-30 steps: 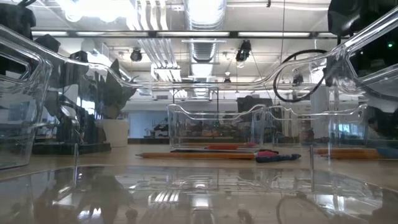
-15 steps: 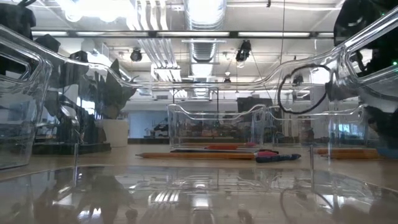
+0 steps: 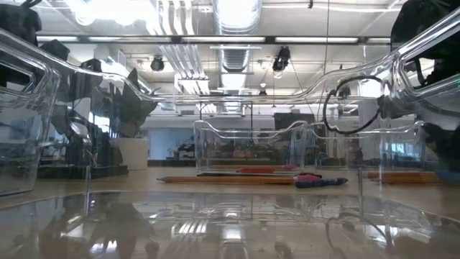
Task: Sort crayons/erasers/pens/pencils in bins
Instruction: Put the yellow pencil into the top left transparent bin
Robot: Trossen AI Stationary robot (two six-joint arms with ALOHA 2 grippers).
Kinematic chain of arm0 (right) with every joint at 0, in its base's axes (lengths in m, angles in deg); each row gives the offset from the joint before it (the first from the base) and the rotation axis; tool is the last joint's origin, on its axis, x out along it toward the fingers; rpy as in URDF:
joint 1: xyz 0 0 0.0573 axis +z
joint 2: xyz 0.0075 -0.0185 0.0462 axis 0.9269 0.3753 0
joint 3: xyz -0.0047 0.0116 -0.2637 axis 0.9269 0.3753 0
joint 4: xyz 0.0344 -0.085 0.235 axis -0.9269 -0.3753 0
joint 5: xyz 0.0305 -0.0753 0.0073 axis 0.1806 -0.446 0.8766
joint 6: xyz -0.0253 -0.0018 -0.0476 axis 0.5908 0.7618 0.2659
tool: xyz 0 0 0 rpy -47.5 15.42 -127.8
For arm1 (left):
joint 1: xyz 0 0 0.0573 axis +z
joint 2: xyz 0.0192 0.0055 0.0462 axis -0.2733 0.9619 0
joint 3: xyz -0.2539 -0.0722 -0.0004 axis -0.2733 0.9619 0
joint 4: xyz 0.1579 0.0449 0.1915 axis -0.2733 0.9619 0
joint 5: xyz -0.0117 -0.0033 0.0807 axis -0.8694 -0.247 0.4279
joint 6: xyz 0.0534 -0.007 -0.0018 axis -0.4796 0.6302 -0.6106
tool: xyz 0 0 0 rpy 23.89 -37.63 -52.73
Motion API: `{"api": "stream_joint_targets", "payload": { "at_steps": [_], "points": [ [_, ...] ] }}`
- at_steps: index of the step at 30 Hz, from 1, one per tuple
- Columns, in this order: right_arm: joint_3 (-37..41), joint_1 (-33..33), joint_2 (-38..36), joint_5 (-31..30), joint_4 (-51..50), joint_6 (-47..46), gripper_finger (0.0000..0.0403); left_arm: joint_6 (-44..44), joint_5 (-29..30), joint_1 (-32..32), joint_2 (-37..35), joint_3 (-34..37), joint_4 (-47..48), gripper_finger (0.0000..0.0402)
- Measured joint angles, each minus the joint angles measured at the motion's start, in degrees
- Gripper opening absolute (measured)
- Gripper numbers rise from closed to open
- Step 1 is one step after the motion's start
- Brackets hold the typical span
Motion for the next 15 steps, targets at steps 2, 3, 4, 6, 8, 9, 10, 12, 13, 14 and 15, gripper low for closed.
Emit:
{"api": "stream_joint_targets", "payload": {
  "at_steps": [2, 3, 4, 6, 8, 9, 10, 12, 13, 14, 15],
  "points": [
    [0.1, 0.0, 0.0, -0.1, 0.0, 0.0, 0.0089, 0.0, 0.0, 0.0, 0.0, 0.0, 0.0, 0.0125],
    [0.2, 0.0, 0.0, -0.1, 0.1, 0.0, 0.0089, 0.0, 0.0, 0.0, 0.0, 0.0, 0.0, 0.0125],
    [0.2, 0.0, 0.0, -0.1, 0.1, 0.0, 0.0089, 0.0, 0.0, 0.0, 0.0, 0.0, 0.0, 0.0125],
    [0.4, 0.0, 0.0, -0.2, 0.2, -0.1, 0.0089, 0.0, 0.0, 0.0, 0.0, 0.0, 0.0, 0.0125],
    [0.4, 0.0, 0.3, -0.3, 0.2, -0.7, 0.0089, 0.0, 0.0, 0.0, 0.0, 0.0, 0.0, 0.0125],
    [0.4, 0.0, 0.6, -0.3, 0.2, -0.8, 0.0088, 0.0, 0.0, 0.0, 0.0, 0.0, 0.0, 0.0125],
    [0.4, 0.0, 1.1, -0.4, 0.2, -0.9, 0.0088, 0.0, 0.0, 0.0, 0.0, 0.0, 0.0, 0.0125],
    [0.4, 0.0, 2.7, -0.4, 0.2, -1.0, 0.0084, 0.0, 0.0, 0.0, 0.0, 0.0, 0.0, 0.0125],
    [0.4, 0.0, 3.6, -0.4, 0.2, -1.0, 0.0081, 0.0, 0.0, 0.0, 0.0, 0.0, 0.0, 0.0125],
    [0.4, 0.0, 4.6, -0.4, 0.2, -1.0, 0.0076, 0.0, 0.0, 0.0, 0.0, 0.0, 0.0, 0.0125],
    [0.4, 0.0, 5.7, -0.4, 0.2, -1.0, 0.0071, 0.0, 0.0, 0.0, 0.0, 0.0, 0.0, 0.0125]
  ]
}}
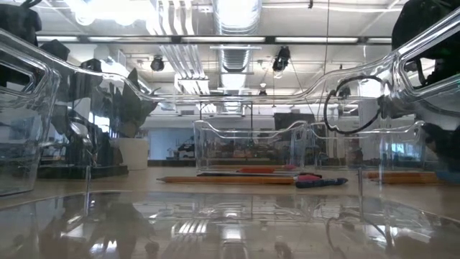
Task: Sort crayons/erasers/pens/pencils in bins
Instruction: Put the yellow pencil into the top left transparent bin
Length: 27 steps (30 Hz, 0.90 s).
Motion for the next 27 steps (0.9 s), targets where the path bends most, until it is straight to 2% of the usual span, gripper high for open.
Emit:
{"api": "stream_joint_targets", "payload": {
  "at_steps": [6, 11, 24, 27],
  "points": [
    [-1.4, 0.0, 4.7, 0.0, -0.4, 1.0, 0.0042, 0.0, 0.0, 0.0, 0.0, 0.0, 0.0, 0.0125],
    [-3.4, 0.0, 5.3, 0.4, -0.9, 3.5, 0.0028, 0.0, 0.0, 0.0, 0.0, 0.0, 0.0, 0.0125],
    [-8.6, 0.0, -3.4, -0.3, -2.0, 8.9, 0.0022, 0.0, 0.0, 0.0, 0.0, 0.0, 0.0, 0.0125],
    [-10.3, 0.0, -4.9, -2.4, -2.4, 11.4, 0.0022, 0.0, 0.0, 0.0, 0.0, 0.0, 0.0, 0.0125]
  ]
}}
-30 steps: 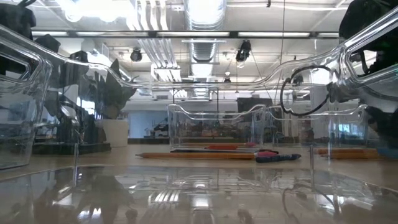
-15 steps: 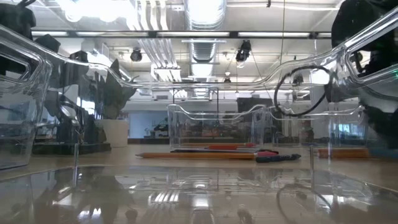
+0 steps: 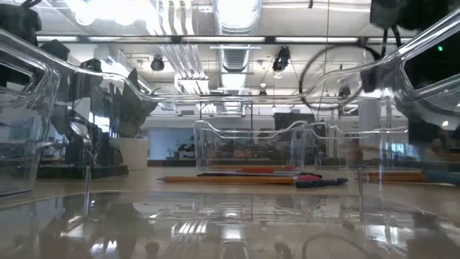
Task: Sort crayons/erasers/pens/pencils in bins
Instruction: Put the yellow pencil into the top left transparent bin
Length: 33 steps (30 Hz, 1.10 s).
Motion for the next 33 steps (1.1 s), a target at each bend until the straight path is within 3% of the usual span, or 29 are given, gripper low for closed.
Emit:
{"api": "stream_joint_targets", "payload": {
  "at_steps": [3, 9, 14, 19, 24, 33],
  "points": [
    [-2.5, 0.0, -1.3, -4.1, 0.2, 4.7, 0.0022, 0.0, 0.0, 0.0, 0.0, 0.0, 0.0, 0.0125],
    [-7.4, -0.8, -1.6, -18.5, 5.1, 16.7, 0.0022, 0.0, 0.0, 0.0, 0.0, 0.0, 0.0, 0.0125],
    [-8.4, -4.1, -1.6, -27.8, 19.2, 31.0, 0.0022, 0.0, 0.0, 0.0, 0.0, 0.0, 0.0, 0.0125],
    [-8.4, -10.7, -0.3, -27.6, 36.4, 45.7, 0.0022, 0.0, 0.0, 0.0, 0.0, 0.0, 0.0, 0.0125],
    [-8.4, -19.3, 3.0, -25.9, 48.5, 53.6, 0.0022, 0.0, 0.0, 0.0, 0.0, 0.0, 0.0, 0.0125],
    [-11.1, -33.2, 13.3, -12.4, 54.3, 56.9, 0.0022, 0.0, 0.0, 0.0, 0.0, 0.0, 0.0, 0.0125]
  ]
}}
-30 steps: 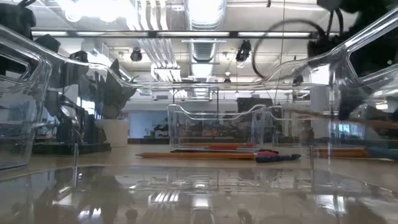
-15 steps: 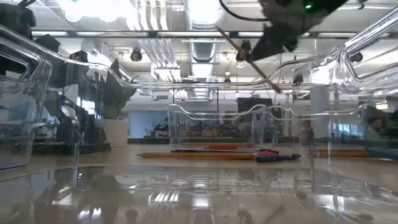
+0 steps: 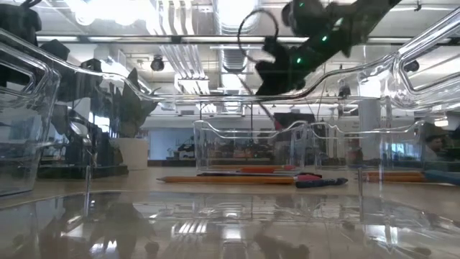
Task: Sort crayons/erasers/pens/pencils in bins
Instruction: Put the yellow pencil into the top left transparent bin
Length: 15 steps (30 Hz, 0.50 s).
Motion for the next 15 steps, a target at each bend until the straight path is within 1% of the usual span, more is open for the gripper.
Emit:
{"api": "stream_joint_targets", "payload": {
  "at_steps": [3, 5, 7, 12, 15],
  "points": [
    [-3.0, -1.6, 3.8, 3.9, -0.3, 2.9, 0.0022, 0.0, 0.0, 0.0, 0.0, 0.0, 0.0, 0.0125],
    [-5.7, -2.2, 6.2, 4.7, -2.5, 4.7, 0.0022, 0.0, 0.0, 0.0, 0.0, 0.0, 0.0, 0.0125],
    [-9.1, -2.9, 8.5, 4.6, -7.6, 5.6, 0.0022, 0.0, 0.0, 0.0, 0.0, 0.0, 0.0, 0.0125],
    [-17.7, -3.9, 14.3, 4.7, -24.9, 5.8, 0.0022, 0.0, 0.0, 0.0, 0.0, 0.0, 0.0, 0.0125],
    [-20.4, -4.2, 16.9, 5.4, -29.8, 5.4, 0.0022, 0.0, 0.0, 0.0, 0.0, 0.0, 0.0, 0.0125]
  ]
}}
